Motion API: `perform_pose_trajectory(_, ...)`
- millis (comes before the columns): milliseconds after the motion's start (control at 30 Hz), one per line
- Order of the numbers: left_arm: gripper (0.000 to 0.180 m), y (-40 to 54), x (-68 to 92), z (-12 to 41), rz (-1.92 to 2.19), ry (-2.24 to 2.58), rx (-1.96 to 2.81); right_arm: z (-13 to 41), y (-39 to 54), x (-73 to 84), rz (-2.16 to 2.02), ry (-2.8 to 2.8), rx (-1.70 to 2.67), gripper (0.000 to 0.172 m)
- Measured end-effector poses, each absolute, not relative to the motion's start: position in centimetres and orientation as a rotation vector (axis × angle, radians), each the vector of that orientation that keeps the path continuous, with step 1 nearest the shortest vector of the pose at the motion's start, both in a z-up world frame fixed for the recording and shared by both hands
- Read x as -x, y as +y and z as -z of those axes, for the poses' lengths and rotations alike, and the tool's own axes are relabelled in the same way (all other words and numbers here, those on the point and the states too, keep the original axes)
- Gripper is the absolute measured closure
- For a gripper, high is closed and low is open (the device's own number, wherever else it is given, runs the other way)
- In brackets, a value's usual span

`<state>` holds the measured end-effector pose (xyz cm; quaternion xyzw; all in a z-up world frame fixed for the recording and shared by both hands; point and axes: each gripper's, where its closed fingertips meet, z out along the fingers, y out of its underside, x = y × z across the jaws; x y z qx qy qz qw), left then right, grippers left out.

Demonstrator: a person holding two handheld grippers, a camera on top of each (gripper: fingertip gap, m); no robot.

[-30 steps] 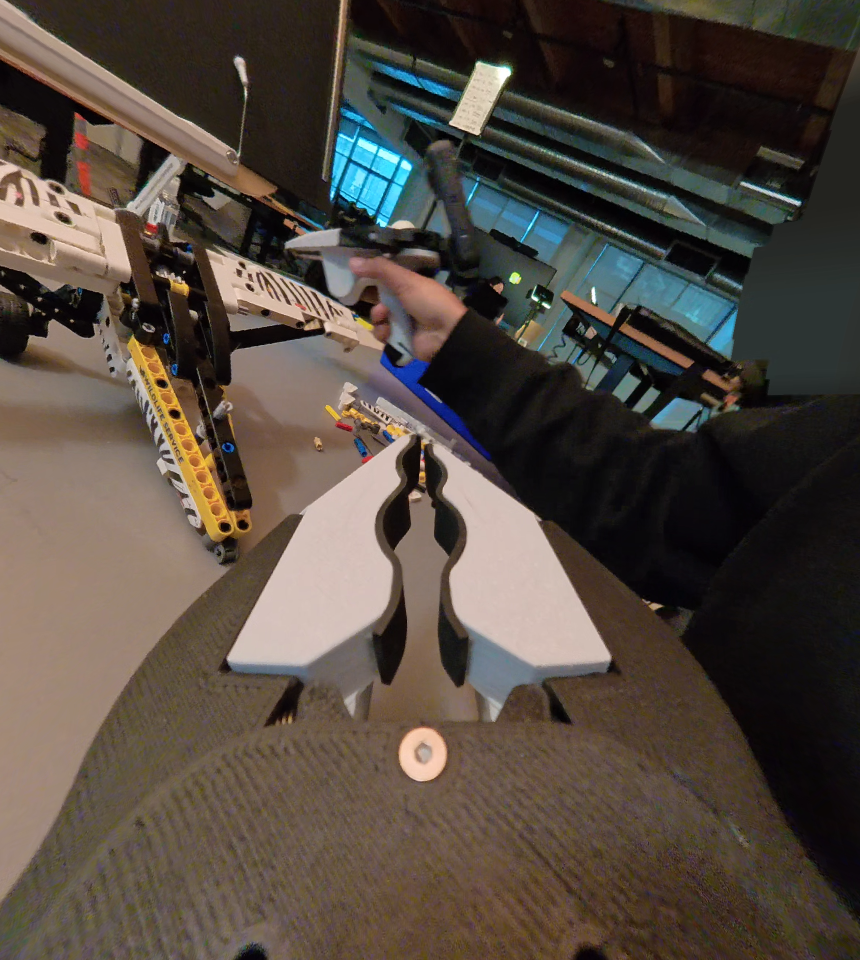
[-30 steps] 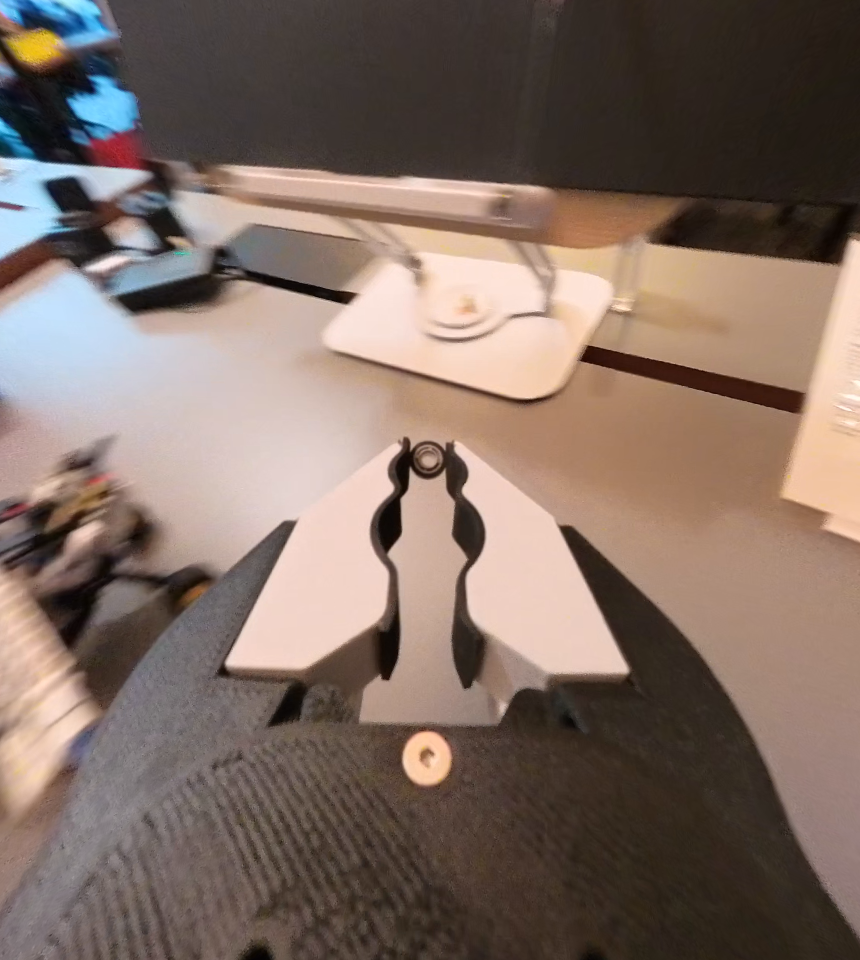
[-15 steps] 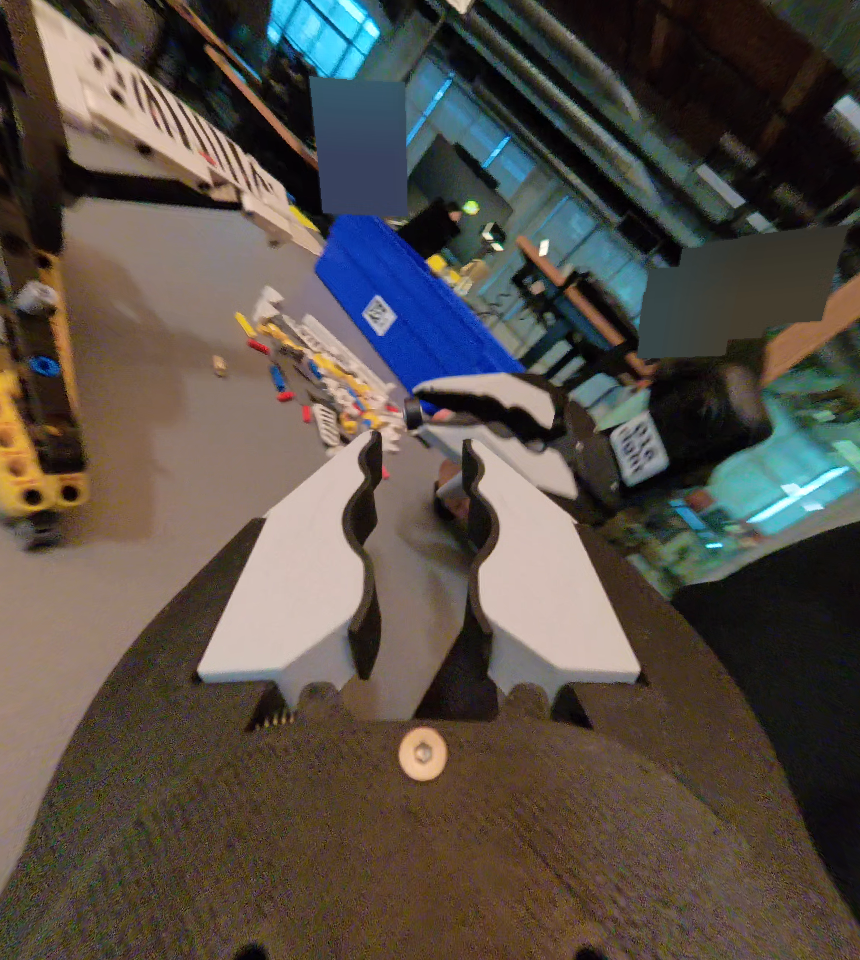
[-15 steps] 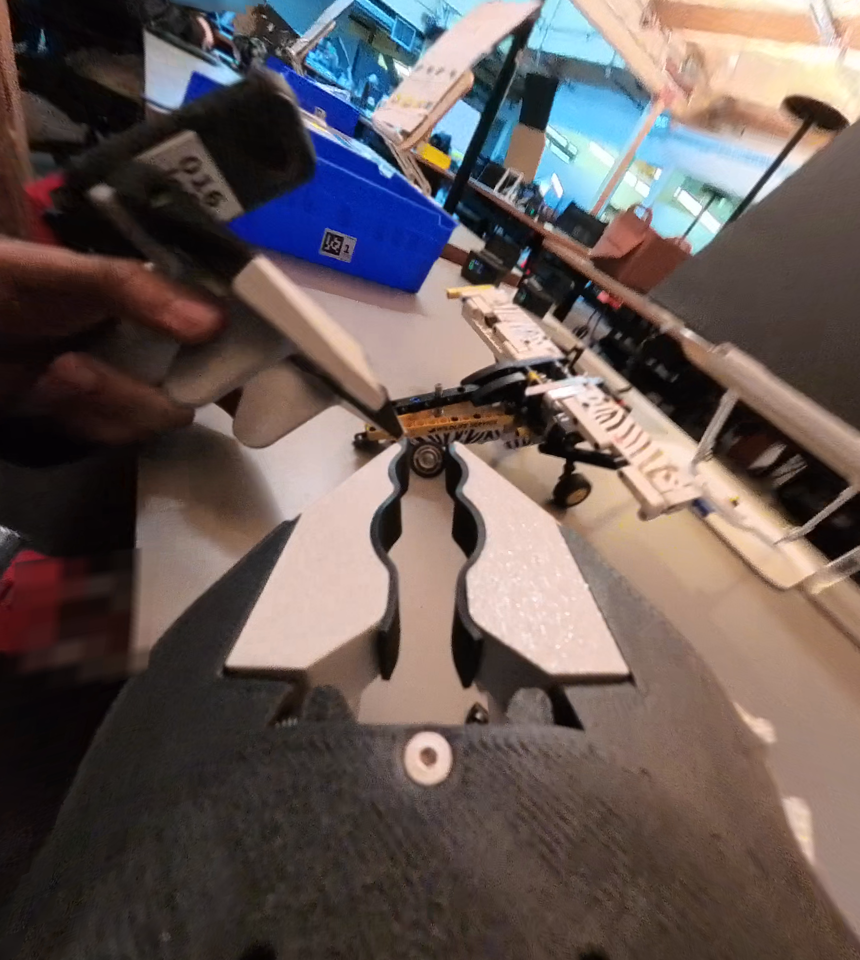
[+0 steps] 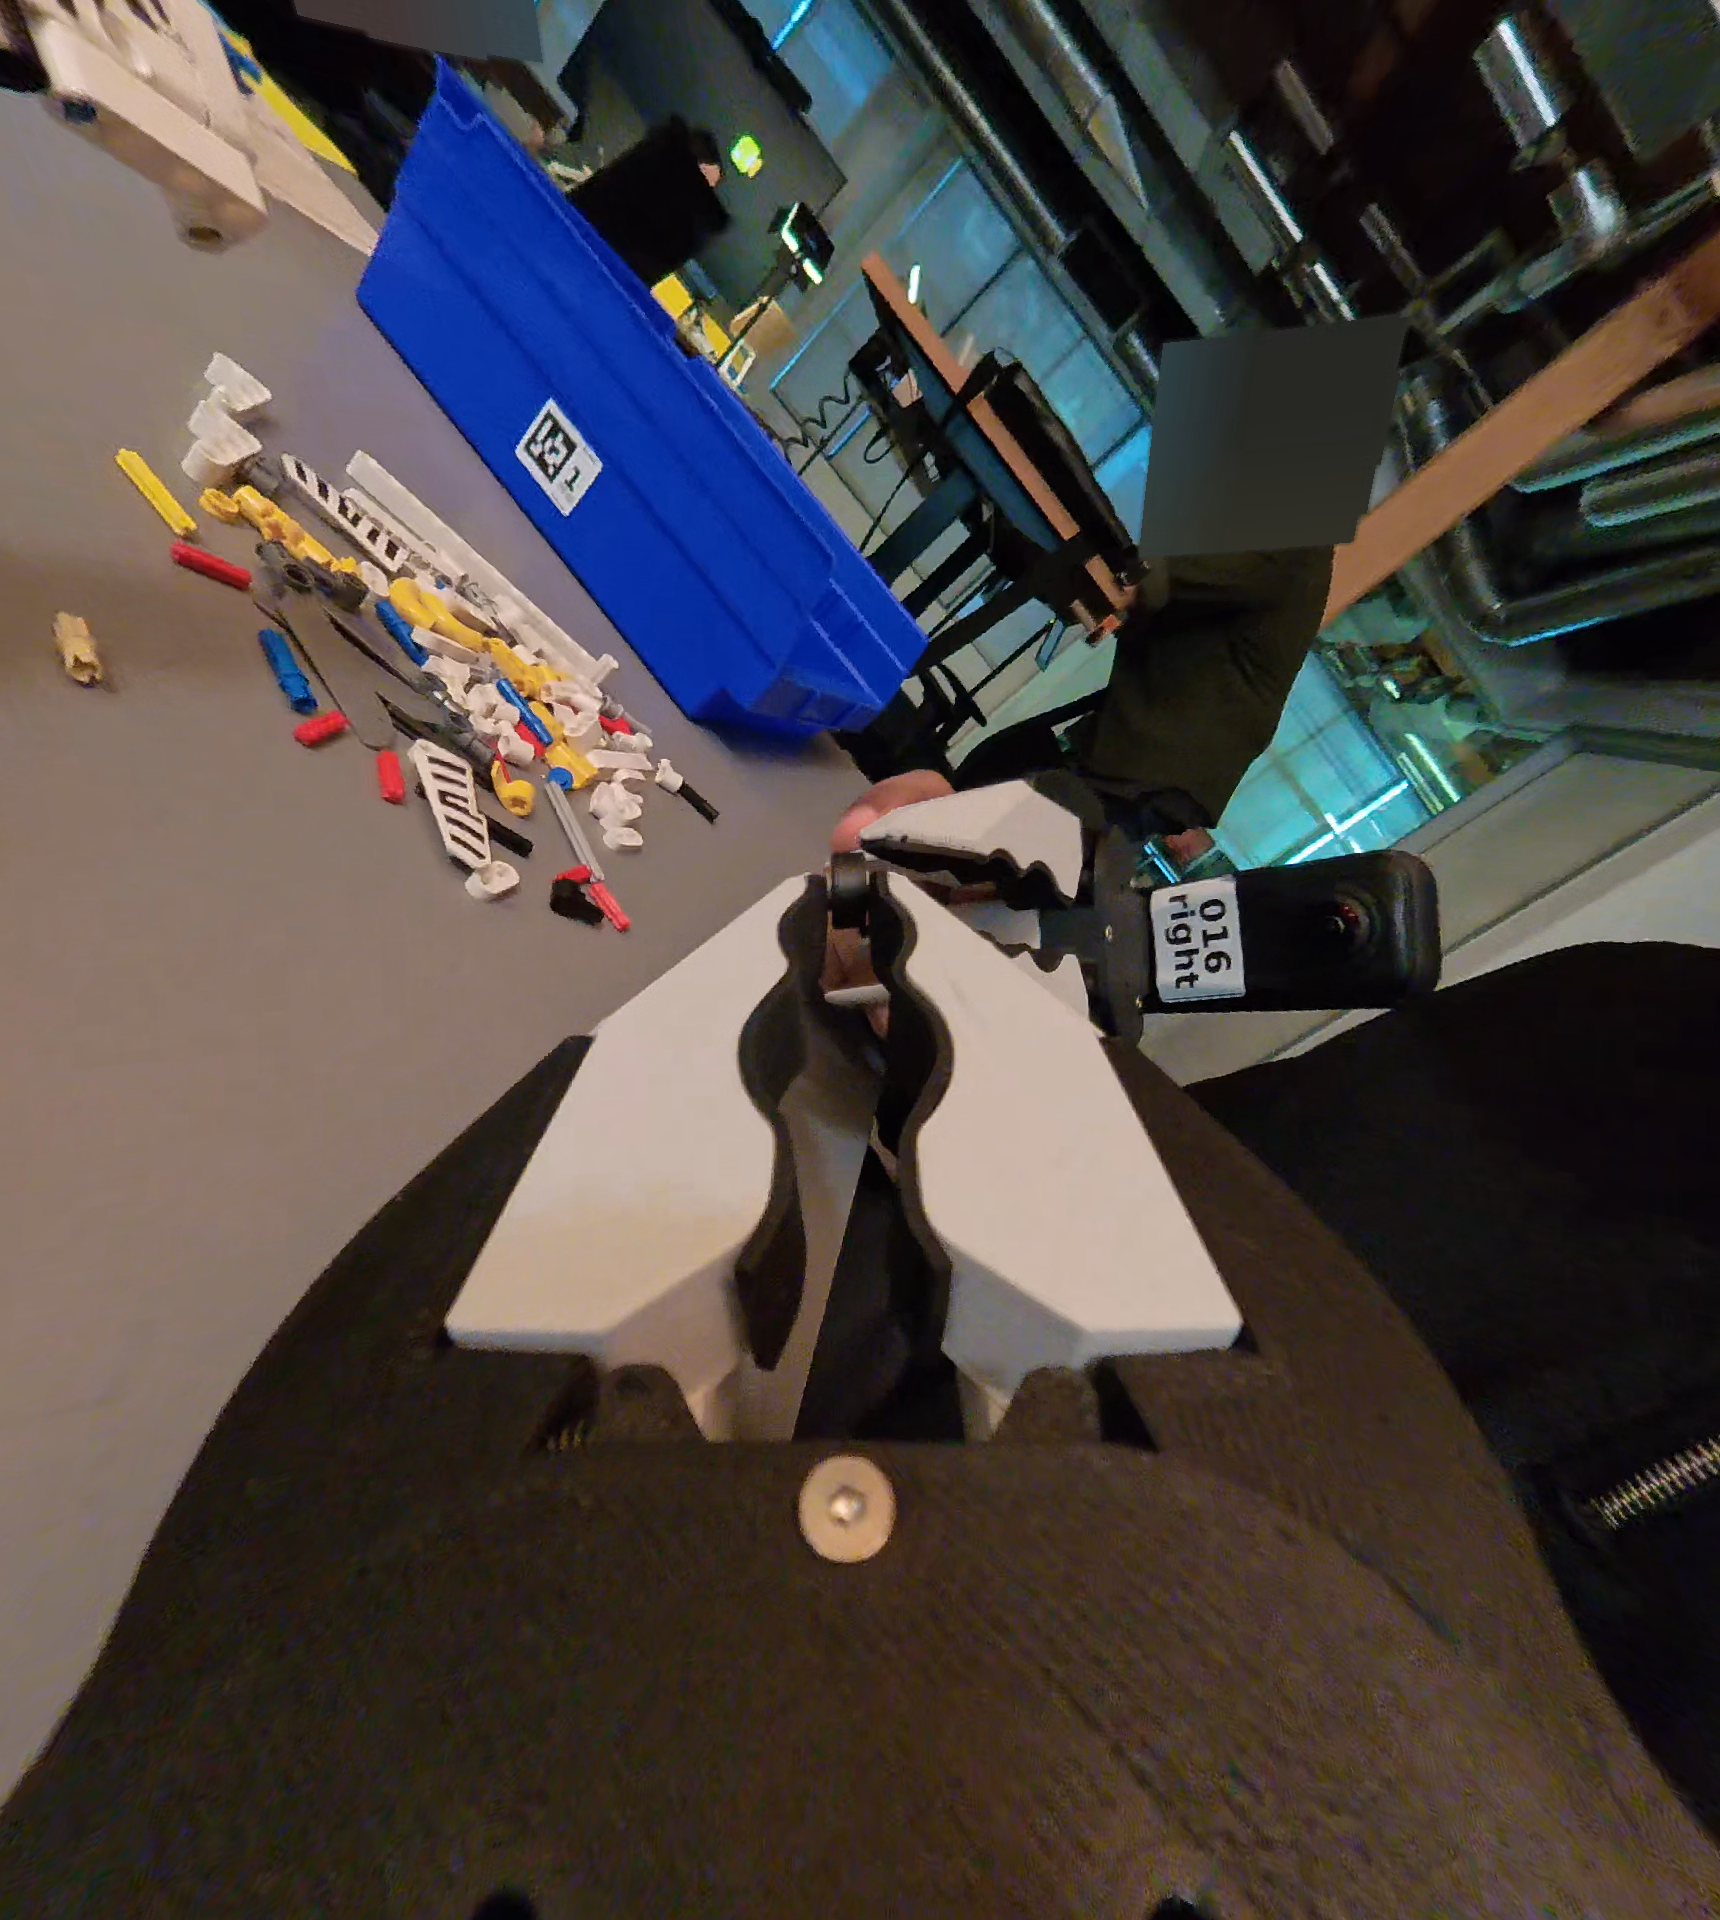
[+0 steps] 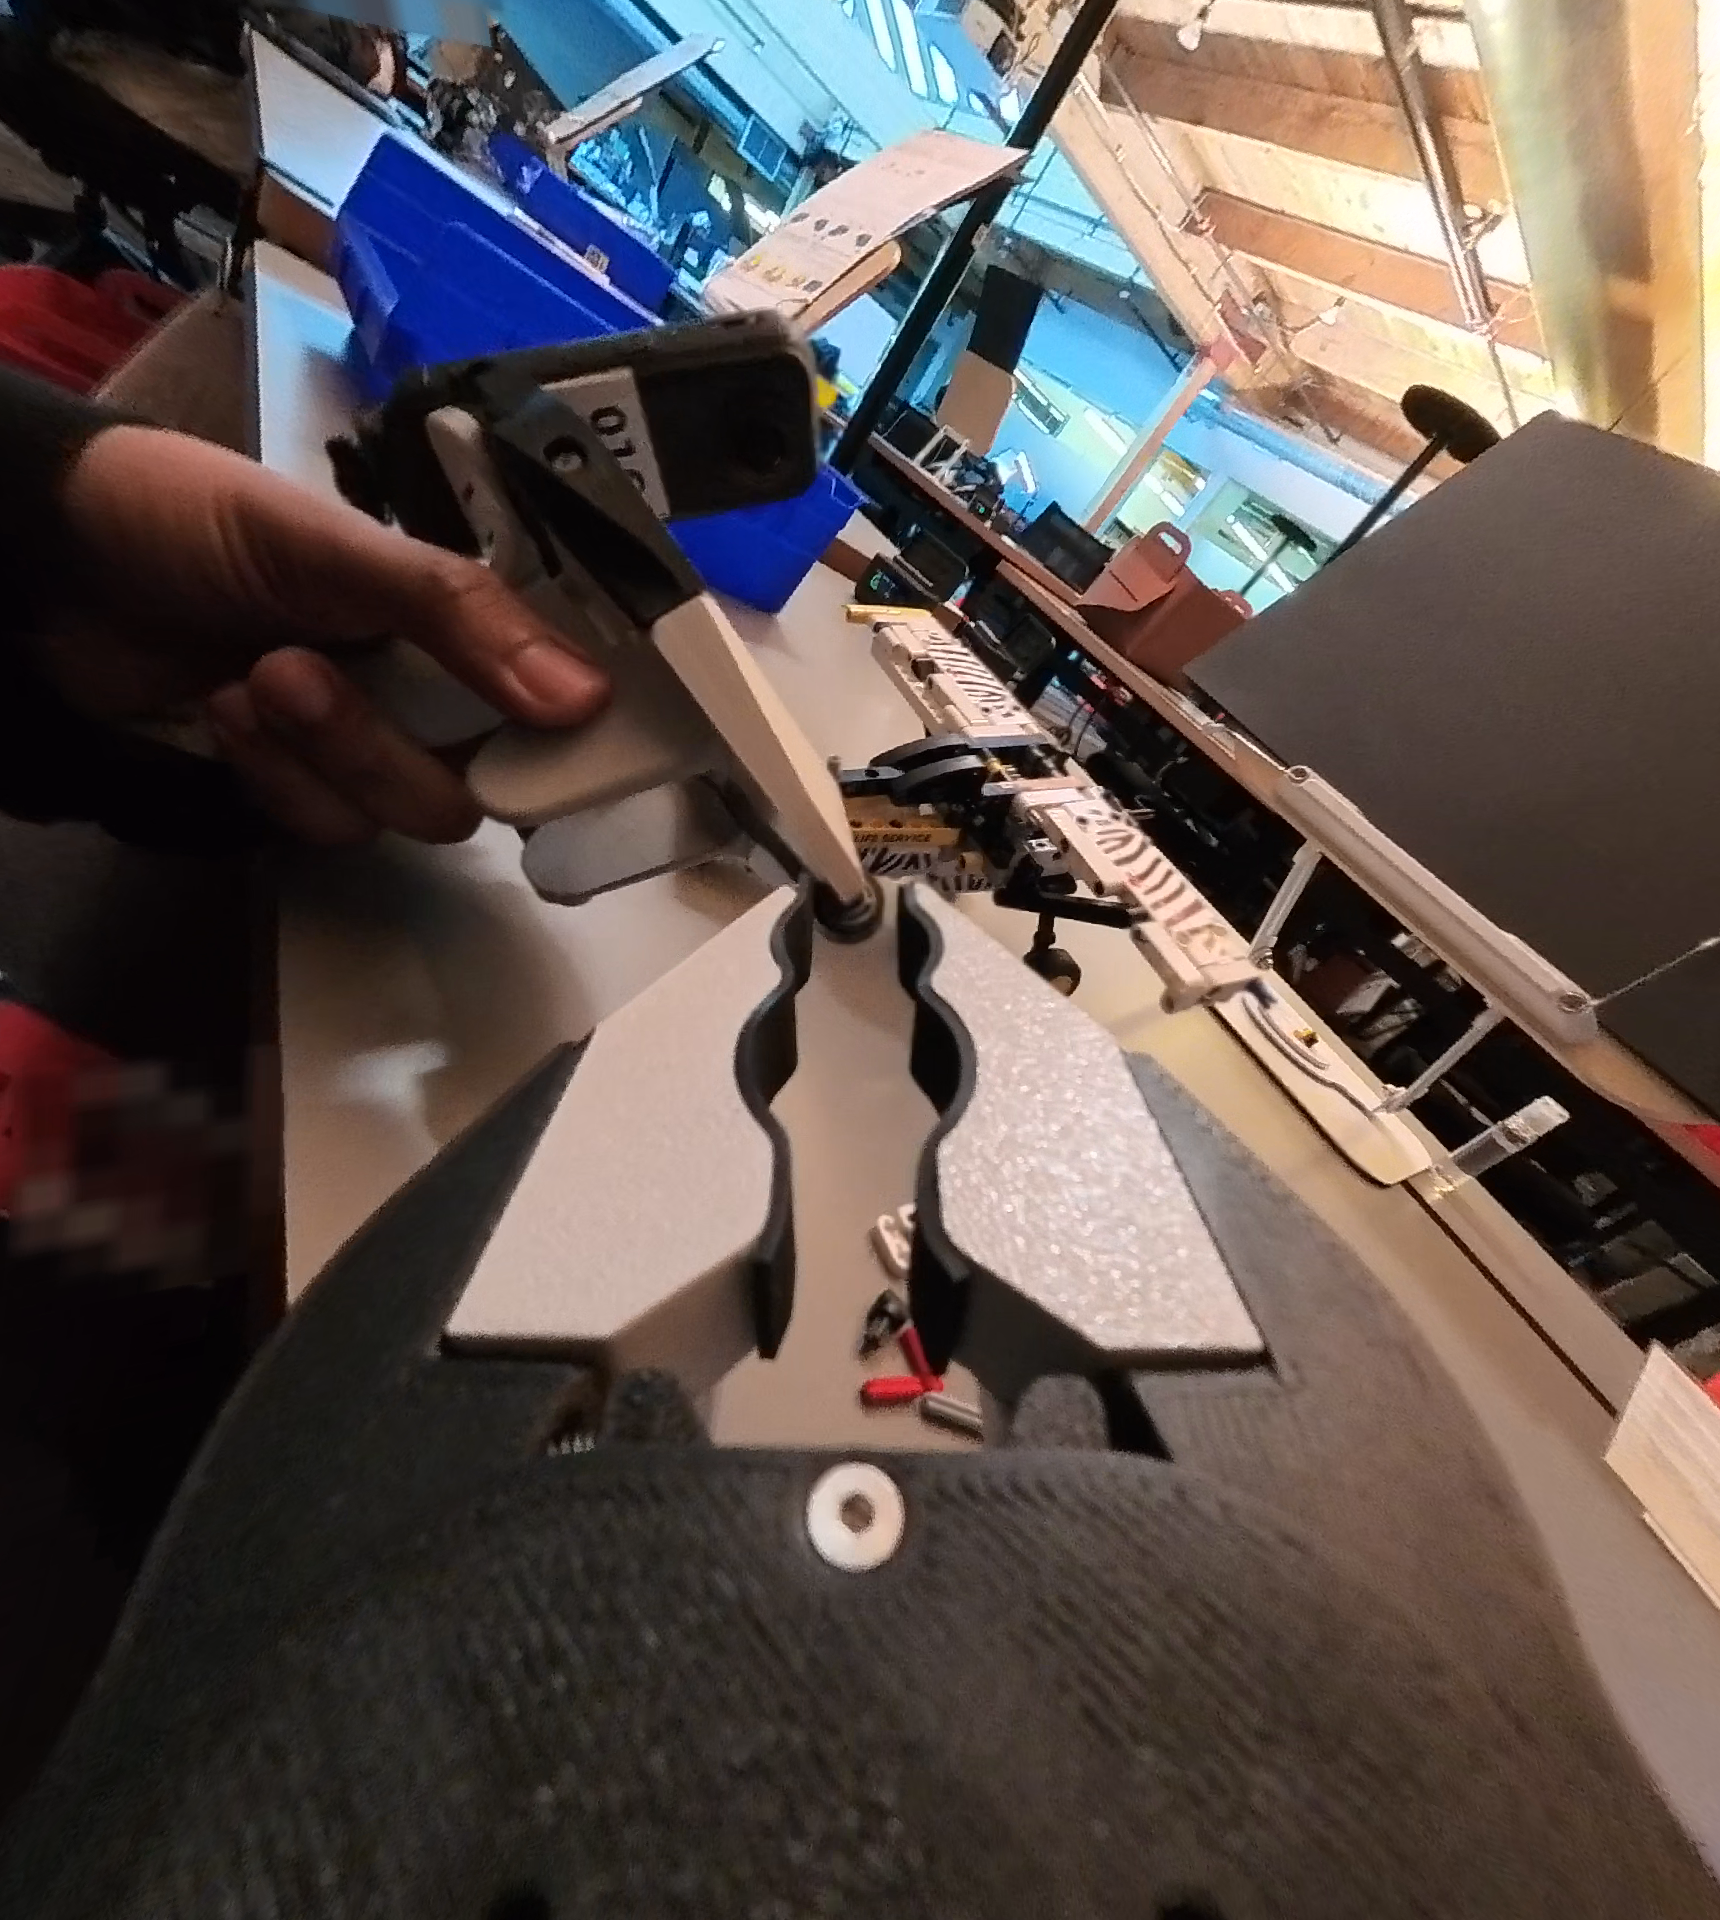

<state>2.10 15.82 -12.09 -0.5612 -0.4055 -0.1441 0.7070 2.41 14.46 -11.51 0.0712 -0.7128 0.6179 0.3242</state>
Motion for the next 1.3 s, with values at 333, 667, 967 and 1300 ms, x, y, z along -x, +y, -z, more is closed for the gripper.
perform_pose_trajectory(333, 0.177, 15.6, -2.8, 10.6, 0.313, -0.780, 1.197, 10.0, 15.2, -2.8, -2.146, -2.193, 0.307, 0.157)
perform_pose_trajectory(667, 0.177, 16.5, -4.3, 9.8, 0.350, -0.639, 1.229, 9.6, 15.5, -4.4, -2.434, -2.328, 0.474, 0.162)
perform_pose_trajectory(967, 0.178, 16.3, -4.7, 9.3, 0.367, -0.600, 1.203, 9.3, 15.4, -4.7, -2.638, -2.319, 0.589, 0.168)
perform_pose_trajectory(1300, 0.178, 15.9, -4.3, 9.1, 0.278, -0.615, 1.186, 9.3, 15.0, -4.1, -2.663, -2.298, 0.649, 0.169)
